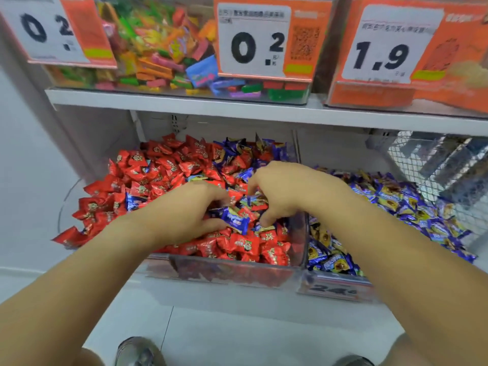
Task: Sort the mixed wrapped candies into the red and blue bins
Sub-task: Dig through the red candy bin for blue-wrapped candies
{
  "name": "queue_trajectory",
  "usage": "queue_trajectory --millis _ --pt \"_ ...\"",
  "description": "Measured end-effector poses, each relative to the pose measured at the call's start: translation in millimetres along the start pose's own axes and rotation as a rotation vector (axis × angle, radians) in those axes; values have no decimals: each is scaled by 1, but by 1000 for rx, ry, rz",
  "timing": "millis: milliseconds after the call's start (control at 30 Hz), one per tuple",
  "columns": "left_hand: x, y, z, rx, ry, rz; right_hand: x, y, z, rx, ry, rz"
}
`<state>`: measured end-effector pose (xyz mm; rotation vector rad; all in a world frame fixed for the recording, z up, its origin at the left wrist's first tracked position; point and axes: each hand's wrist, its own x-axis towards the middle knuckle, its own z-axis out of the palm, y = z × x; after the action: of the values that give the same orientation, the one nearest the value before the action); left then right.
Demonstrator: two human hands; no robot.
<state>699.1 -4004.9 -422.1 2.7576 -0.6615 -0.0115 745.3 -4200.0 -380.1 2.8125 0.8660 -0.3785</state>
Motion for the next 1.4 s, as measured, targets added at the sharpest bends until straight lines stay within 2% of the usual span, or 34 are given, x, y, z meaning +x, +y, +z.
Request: queue_trajectory --millis 133,300,433,533,733,967,1033,1133,1267,1400 --pt "-2 -7 1 -35 77 -12 13 4 -6 107 -104 -73" --pt "0 -4 -3 -105 120 -45 15 11 -15 288 -144 -129" --pt "4 -1 -7 -142 196 -96 11 8 -8 218 -158 -134" --pt "4 -1 -9 -259 286 -170 15 7 -1 162 -112 -143" --pt "1 -1 -11 -492 401 -265 14 16 -3 211 -39 -187" --pt "3 4 -16 -490 532 -294 11 35 -15 470 143 -166" --pt "4 5 -18 -505 516 -290 13 41 -16 533 205 -134" --pt "3 8 -18 -566 437 -298 15 43 -15 491 280 -75" --pt "5 8 -15 -556 375 -340 14 35 -13 619 187 -78" --pt "5 4 -12 -867 355 -390 17 23 -12 676 161 -125"
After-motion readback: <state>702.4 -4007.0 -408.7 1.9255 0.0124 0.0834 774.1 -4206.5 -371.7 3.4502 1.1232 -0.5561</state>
